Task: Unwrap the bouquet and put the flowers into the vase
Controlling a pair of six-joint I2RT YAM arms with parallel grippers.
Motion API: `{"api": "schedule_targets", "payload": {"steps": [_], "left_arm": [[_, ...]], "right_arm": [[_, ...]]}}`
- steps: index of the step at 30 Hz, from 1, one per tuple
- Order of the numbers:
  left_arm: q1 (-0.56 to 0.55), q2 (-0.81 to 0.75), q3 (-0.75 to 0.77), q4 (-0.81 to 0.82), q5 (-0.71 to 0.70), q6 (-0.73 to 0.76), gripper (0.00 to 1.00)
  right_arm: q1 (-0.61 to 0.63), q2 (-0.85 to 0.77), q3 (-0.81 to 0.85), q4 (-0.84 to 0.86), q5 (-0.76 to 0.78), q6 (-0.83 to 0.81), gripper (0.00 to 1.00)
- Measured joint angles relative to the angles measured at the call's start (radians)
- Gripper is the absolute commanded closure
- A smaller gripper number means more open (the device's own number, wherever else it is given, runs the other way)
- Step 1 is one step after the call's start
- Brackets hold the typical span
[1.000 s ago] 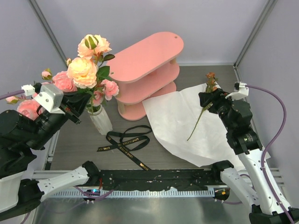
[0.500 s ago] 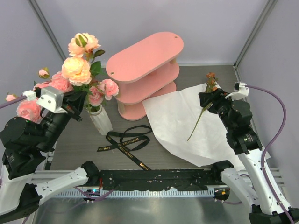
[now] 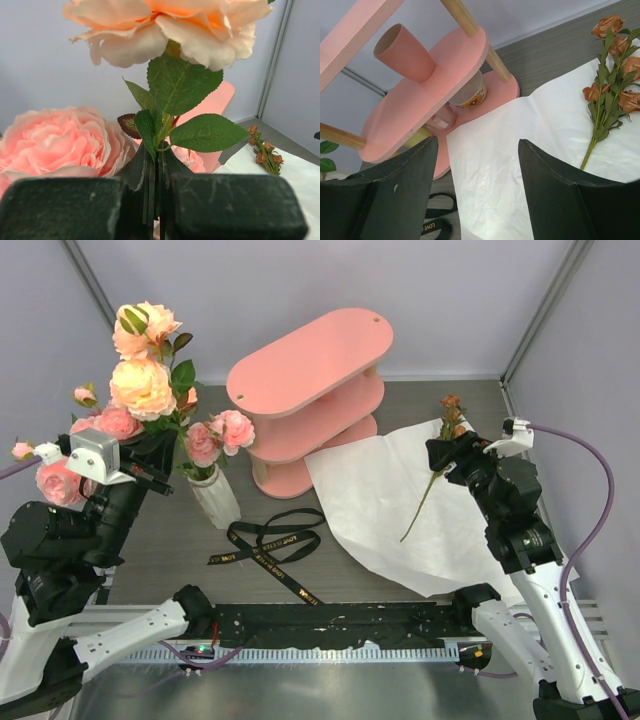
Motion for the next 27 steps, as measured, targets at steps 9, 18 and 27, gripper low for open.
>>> {"api": "schedule_targets", "payload": {"steps": [9,18,27], "left_arm": [[0.000,-0.060,-0.168,0.090,-0.029,-0.003,1.00],[0.000,-0.131,-0.370,0.229,-0.087,0.009,1.00],[0.000,-0.166,-0.507,0.375,-0.243,0.050,1.00]], "right_arm": [[0.000,-0.013,-0.007,-0.009,0.001,0.000,0.29],[0.000,-0.013,-0.014,-0.020,0.000,0.000,0.29],[0.000,-0.013,-0.018,-0.024,0.000,0.000,0.29]]}}
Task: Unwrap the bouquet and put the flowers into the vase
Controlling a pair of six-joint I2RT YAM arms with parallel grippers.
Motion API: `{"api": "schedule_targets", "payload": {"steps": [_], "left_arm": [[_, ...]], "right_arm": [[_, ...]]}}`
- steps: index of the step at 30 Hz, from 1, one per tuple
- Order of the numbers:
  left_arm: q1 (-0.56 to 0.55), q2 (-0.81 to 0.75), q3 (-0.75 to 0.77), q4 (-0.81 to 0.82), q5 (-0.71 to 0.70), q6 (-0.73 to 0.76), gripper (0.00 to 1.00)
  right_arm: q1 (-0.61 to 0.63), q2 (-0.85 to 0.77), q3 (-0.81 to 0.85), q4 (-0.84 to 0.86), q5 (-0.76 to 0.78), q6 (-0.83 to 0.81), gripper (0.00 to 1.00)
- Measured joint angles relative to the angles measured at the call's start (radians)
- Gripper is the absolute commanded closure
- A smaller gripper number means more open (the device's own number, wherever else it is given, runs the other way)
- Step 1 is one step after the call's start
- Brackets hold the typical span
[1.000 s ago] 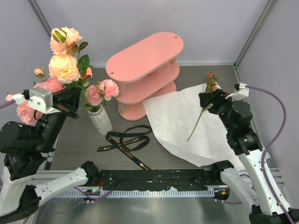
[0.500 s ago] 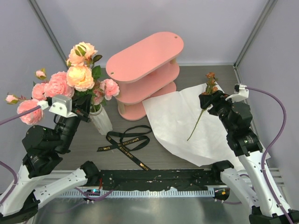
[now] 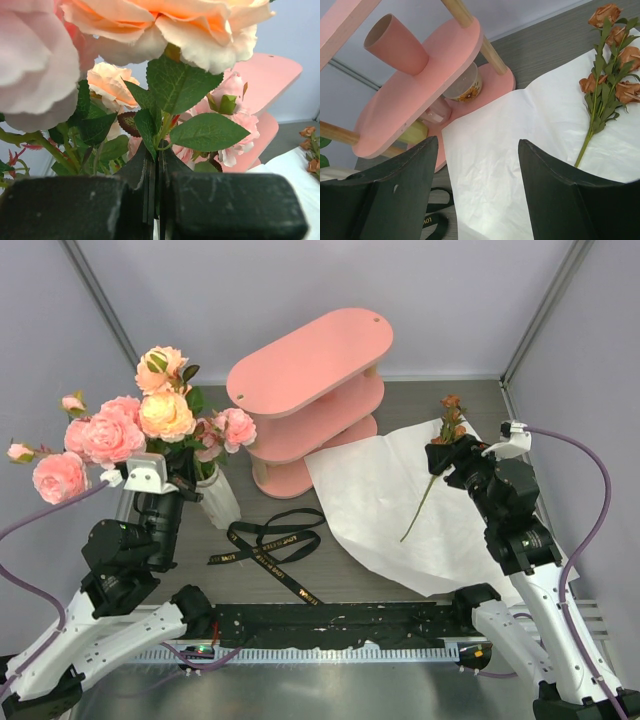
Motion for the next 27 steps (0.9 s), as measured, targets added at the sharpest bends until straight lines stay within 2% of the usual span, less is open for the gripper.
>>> {"api": "schedule_targets", "payload": {"steps": [9,27], "left_arm": [[0.000,-0.035,-0.046,0.032,-0.066,0.000,0.99],[0.000,-0.046,-0.094,0.046,-0.104,-0.001,1.00]], "right_arm": [[0.000,0.000,-0.009,-0.004,-0.001,0.001,0.29],[0.000,0.000,-0.029,-0.010,-0.012,0.010,0.30]]}}
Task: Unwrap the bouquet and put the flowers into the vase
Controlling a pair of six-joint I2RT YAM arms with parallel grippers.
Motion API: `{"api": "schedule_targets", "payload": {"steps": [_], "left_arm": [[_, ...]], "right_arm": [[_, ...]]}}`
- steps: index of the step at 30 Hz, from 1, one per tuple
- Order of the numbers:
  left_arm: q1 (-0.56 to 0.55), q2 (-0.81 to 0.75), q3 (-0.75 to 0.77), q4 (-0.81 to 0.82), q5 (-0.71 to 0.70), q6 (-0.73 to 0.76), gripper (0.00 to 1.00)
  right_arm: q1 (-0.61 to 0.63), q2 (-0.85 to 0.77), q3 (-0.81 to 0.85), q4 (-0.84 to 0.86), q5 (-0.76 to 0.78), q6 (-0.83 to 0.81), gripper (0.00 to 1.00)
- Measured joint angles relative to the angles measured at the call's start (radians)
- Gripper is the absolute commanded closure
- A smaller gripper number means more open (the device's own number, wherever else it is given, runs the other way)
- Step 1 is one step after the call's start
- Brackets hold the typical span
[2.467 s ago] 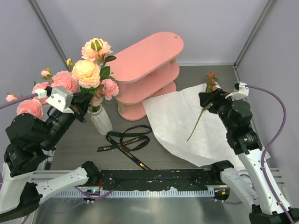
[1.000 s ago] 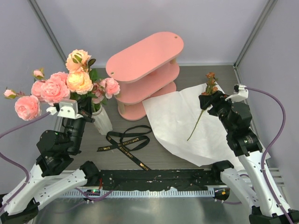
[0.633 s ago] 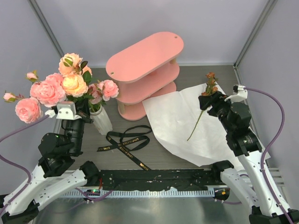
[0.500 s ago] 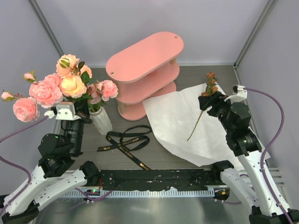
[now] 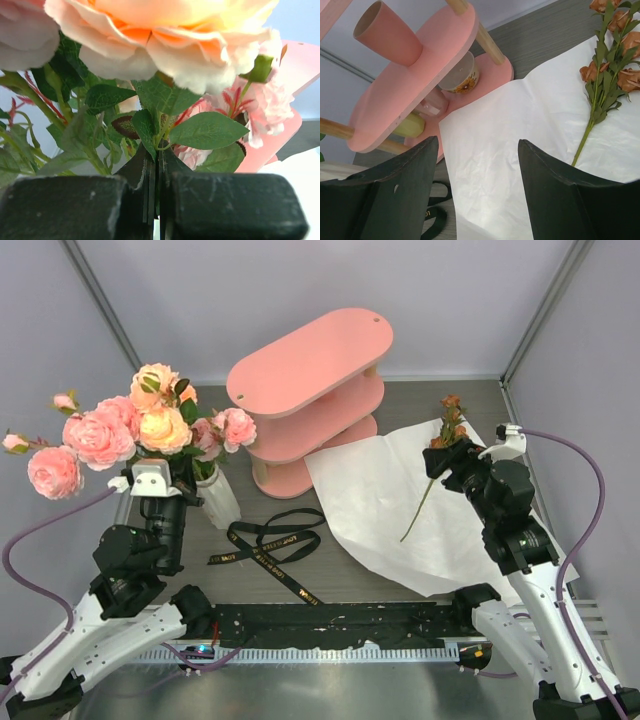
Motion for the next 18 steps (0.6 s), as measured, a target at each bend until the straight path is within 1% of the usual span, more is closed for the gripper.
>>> {"api": "schedule_targets", "payload": {"steps": [6,8,9,14,15,17,18], "left_arm": [[0.000,-0.002,-0.046,0.004,-0.022,-0.010,0.99],[0.000,-0.008,-0.056,0.004,-0.028,-0.021,0.96],[0.000,-0.011,-0.060,0.005,-0.032,-0.026,0.93],[0.000,-0.023,-0.074,0.006,-0.049,-0.034,0.88],[0.000,-0.023,-0.076,0.005,-0.053,-0.035,0.82],[0.000,-0.023,-0.076,0.001,-0.057,-0.038,0.74],[0.000,-0.024,-0.074,-0.007,-0.062,-0.048,0.68]], "right_arm": [[0.000,-0.002,0.000,-0.003,-0.001,0.006,0.30],[0.000,-0.006,0.000,-0.008,-0.001,0.008,0.29],[0.000,-0.008,0.000,-0.008,-0.001,0.009,0.30],[0.000,-0.013,0.000,-0.008,-0.003,0.010,0.29],[0.000,-0.013,0.000,-0.008,-0.004,0.010,0.29],[0.000,-0.013,0.000,-0.008,-0.006,0.010,0.29],[0.000,-0.012,0.000,-0.008,-0.007,0.010,0.30]]}}
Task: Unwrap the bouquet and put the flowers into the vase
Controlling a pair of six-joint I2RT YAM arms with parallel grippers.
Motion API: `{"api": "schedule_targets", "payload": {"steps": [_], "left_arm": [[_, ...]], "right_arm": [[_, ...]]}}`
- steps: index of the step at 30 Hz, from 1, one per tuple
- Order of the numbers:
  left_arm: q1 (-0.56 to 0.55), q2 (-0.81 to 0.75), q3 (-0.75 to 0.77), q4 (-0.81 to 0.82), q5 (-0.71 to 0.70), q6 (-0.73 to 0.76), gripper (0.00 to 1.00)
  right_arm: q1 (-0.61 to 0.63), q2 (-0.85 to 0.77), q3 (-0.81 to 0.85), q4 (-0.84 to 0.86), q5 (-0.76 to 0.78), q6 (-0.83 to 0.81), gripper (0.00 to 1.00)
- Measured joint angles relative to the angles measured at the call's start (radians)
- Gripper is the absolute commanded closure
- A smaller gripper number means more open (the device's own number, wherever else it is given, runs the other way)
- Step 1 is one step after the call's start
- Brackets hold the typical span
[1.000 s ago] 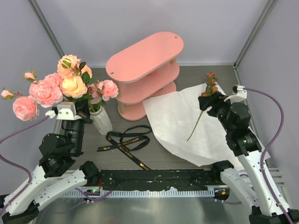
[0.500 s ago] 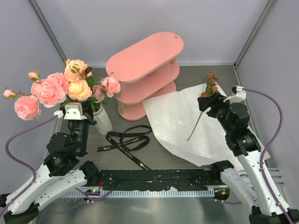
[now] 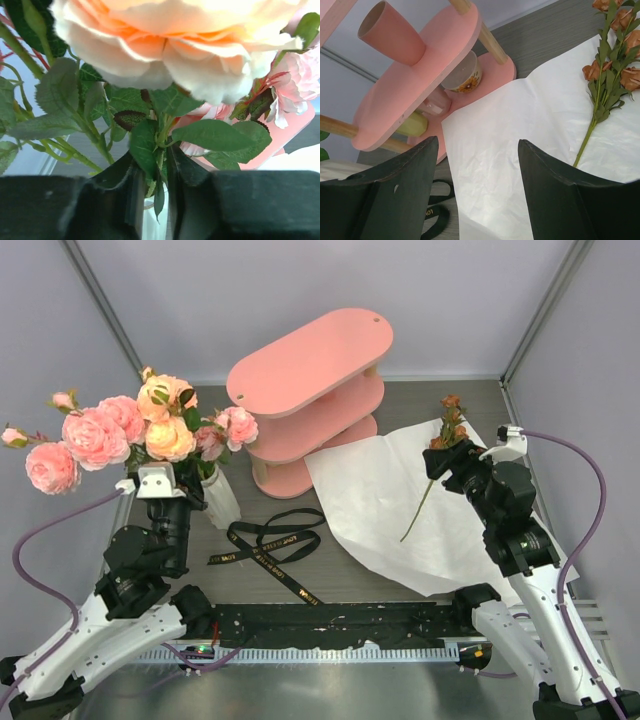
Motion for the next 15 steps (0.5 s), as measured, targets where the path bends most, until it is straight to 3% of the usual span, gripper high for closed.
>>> {"api": "schedule_targets", "payload": {"steps": [4,6,9,15], "left_arm": [[0.000,0.000,0.039,-0.079,-0.013,-0.053,0.45],[0.000,0.000,0.084,-0.132,-0.013,-0.086,0.25],[0.000,-0.003,0.163,-0.204,-0.001,-0.145,0.16],[0.000,-0.019,0.299,-0.360,0.090,-0.244,0.10]], "right_arm": [[0.000,0.000,0.000,0.000,-0.002,0.000,0.29],[0.000,0.000,0.000,0.000,-0.002,0.000,0.29],[0.000,0.000,0.000,0.000,-0.002,0.000,0.29],[0.000,0.016,0.000,0.001,-0.008,0.000,0.30]]}}
